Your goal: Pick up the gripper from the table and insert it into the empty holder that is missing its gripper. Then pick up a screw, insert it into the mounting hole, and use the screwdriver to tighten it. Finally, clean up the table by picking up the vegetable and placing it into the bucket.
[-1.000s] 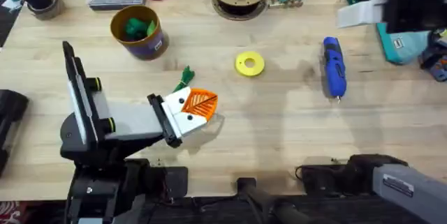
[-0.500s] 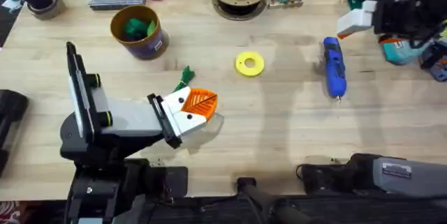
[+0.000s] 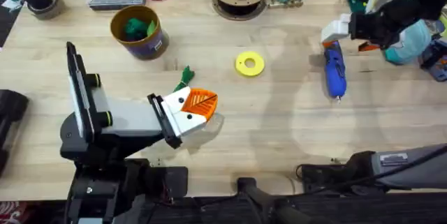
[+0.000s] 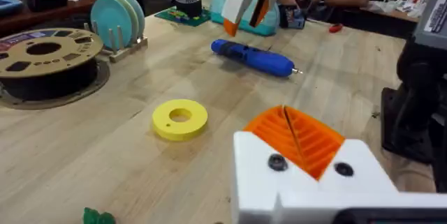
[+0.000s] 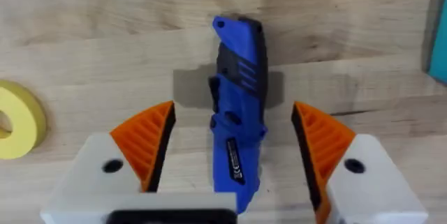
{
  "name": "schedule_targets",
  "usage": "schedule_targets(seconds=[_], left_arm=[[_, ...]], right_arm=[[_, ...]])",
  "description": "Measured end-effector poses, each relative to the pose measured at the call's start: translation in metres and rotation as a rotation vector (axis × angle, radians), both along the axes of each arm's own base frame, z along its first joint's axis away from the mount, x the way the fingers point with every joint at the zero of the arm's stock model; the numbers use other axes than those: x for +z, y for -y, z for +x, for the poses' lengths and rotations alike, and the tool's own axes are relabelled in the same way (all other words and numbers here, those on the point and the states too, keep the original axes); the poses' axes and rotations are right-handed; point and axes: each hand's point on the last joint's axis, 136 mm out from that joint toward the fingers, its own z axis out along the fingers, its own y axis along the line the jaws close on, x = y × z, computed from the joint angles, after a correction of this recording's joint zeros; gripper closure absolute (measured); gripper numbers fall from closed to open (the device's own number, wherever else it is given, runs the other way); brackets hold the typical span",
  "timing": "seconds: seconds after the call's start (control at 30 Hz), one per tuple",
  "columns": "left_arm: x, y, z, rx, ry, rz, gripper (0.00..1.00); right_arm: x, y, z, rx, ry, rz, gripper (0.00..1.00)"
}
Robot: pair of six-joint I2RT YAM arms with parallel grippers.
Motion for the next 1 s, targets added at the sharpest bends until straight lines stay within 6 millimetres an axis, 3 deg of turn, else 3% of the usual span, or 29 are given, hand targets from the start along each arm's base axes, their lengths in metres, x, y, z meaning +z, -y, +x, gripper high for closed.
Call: schedule_targets(seconds=[0.37, 0.6, 1.0], left_arm=[[0.000, 0.000, 0.000, 0.000, -0.002, -0.001, 0.997], [0.000, 0.000, 0.000, 0.000, -0.002, -0.001, 0.997], [0.000, 0.000, 0.000, 0.000, -0.002, -0.001, 0.997]], right_arm=[[-0.031, 0.009, 0.005, -0.034, -0.012, -0.038, 0.005], [-0.054, 0.000, 0.002, -0.043, -0.083, -0.020, 0.005], [-0.062, -0.009, 0.005, -0.017, -0.095, -0.020, 0.005]])
